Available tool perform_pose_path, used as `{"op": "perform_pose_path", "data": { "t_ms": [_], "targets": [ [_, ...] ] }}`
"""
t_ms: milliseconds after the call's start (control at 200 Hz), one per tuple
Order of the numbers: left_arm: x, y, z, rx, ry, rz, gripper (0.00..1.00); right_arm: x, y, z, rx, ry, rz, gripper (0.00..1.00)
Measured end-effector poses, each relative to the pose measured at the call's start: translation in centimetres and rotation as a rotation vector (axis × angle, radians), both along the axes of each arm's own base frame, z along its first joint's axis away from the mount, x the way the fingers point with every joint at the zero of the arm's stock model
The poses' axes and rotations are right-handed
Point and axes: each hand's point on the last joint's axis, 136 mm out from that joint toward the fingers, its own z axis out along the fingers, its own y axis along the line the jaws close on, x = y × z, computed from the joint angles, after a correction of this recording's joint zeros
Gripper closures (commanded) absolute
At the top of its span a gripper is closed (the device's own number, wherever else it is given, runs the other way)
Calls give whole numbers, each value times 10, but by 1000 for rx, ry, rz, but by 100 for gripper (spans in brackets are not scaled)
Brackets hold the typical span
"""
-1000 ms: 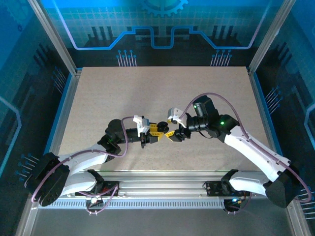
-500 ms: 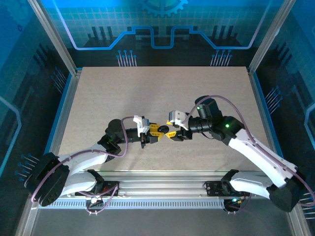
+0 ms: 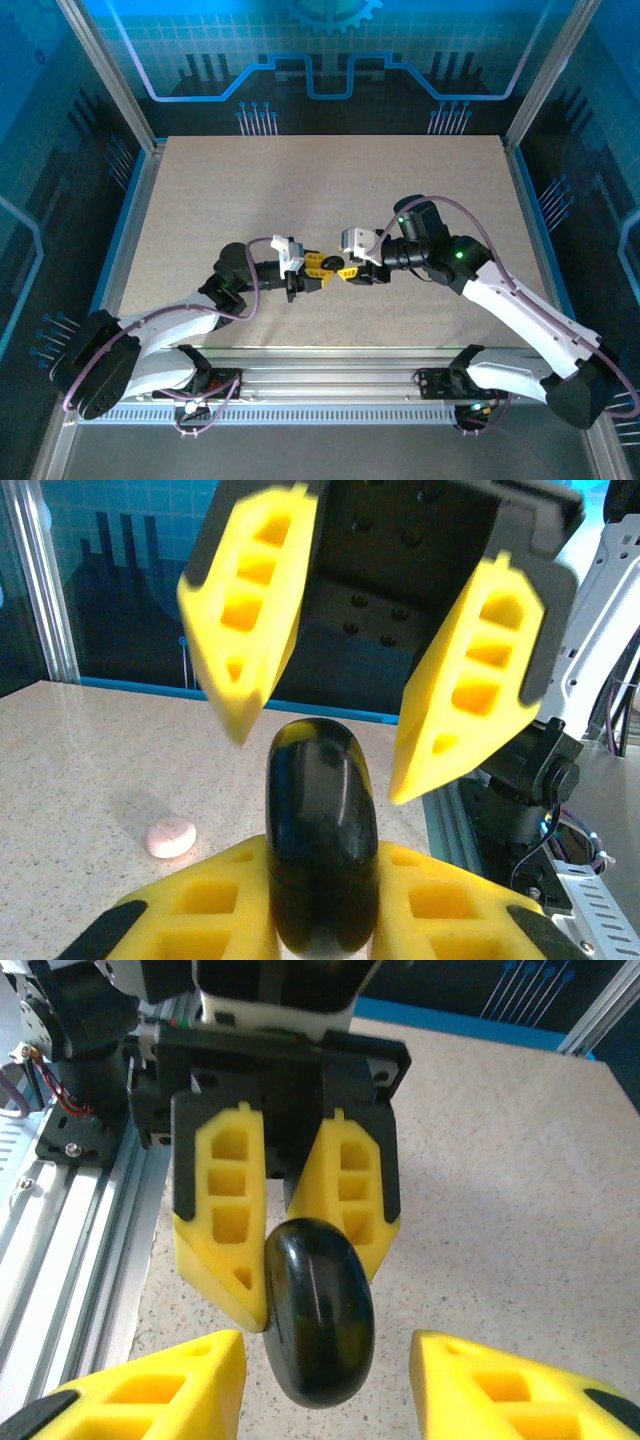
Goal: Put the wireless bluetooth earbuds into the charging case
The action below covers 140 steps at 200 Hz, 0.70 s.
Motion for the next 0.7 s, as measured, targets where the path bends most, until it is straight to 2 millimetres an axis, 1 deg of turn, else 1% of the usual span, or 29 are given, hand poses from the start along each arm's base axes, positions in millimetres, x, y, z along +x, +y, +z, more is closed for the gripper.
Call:
{"op": "perform_pose_path", "data": {
  "t_ms": [75, 135, 305, 370, 440, 560, 635, 700],
  "targets": [
    [0, 0, 1, -3, -4, -2, 78, 2, 2, -3, -10, 3, 8, 58],
    [-1, 0, 2, -4, -5, -2, 78, 2, 3, -4, -13, 8, 15, 64],
    [-1, -1, 1, -3, -3, -6, 77, -1, 4, -4, -19, 20, 39, 85],
    [-2, -1, 2, -3, -7, -9, 76, -2, 3, -3, -22, 23, 41, 88],
    [-2, -1, 2, -5, -12, -12, 67, -3, 2, -3, -26, 25, 43, 90],
    [1, -1, 4, -12, -11, 6, 52, -4, 1, -4, -35, 21, 52, 90],
    [7, 1, 4, -15, -11, 49, 38, -2, -2, -7, -48, 27, 39, 90],
    [16, 5, -1, -11, 5, 108, 33, 3, -9, -10, -64, 35, 7, 91]
  ]
}}
